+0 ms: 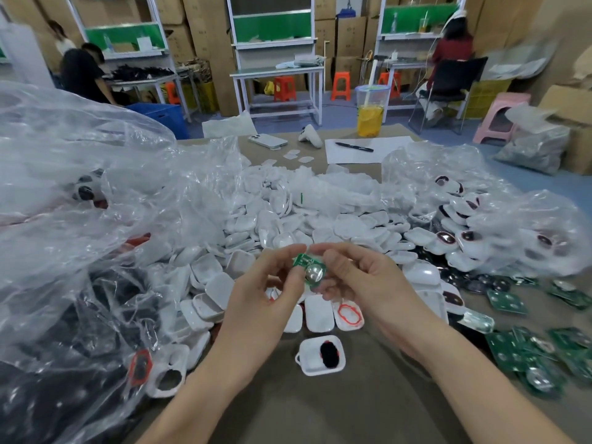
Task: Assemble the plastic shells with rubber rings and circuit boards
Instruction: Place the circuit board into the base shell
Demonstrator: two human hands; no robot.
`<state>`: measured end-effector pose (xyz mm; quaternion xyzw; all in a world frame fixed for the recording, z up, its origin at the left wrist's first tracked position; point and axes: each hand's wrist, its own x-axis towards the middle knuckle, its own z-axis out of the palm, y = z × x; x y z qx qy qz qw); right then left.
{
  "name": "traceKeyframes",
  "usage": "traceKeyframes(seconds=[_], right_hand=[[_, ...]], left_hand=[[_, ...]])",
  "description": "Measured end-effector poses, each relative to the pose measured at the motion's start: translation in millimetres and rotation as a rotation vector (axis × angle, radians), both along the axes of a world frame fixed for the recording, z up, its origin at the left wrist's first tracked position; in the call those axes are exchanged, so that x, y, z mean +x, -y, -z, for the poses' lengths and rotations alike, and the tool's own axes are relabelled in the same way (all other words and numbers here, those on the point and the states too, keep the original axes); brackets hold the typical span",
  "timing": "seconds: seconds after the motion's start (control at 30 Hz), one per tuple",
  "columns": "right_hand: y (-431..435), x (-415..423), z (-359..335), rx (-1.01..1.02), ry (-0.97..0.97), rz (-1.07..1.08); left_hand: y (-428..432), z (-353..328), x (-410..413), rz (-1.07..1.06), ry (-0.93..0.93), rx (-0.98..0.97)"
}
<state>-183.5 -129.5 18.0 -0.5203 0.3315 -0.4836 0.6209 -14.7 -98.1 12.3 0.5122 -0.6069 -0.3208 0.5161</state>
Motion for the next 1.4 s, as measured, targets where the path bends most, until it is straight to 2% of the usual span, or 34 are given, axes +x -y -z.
traceKeyframes(seconds=[0.3, 0.47, 0.63, 0.73, 0.87, 1.0, 1.2, 1.4], right_hand=[[1, -7, 1, -0.044, -0.174, -0.021], [2, -9, 2, -0.032, -0.164, 0.029], [-1, -13, 1, -0.062, -0.178, -0.015], [-2, -13, -1, -0.114, -0.179, -0.010], [-2, -10, -1, -0.205, -0.214, 0.006], [-3, -11, -1, -0.240, -0.233, 0.026], [-4, -11, 0, -0.252, -0.316, 0.045], [-6, -7, 6, -0.366, -0.428, 0.094]], left_hand=[[0, 0, 2, 0.054, -0.068, -0.005], [-3, -1, 3, 0.070, -0.075, -0.030], [-2, -2, 5, 0.065, -0.096, -0.028], [-1, -1, 8, 0.027, -0.065, -0.051], [-2, -2, 10, -0.019, 0.124, -0.197], [-2, -2, 10, -0.037, 0.193, -0.290], [-3, -1, 11, -0.030, 0.214, -0.317], [-4, -2, 8, -0.080, 0.175, -0.302]])
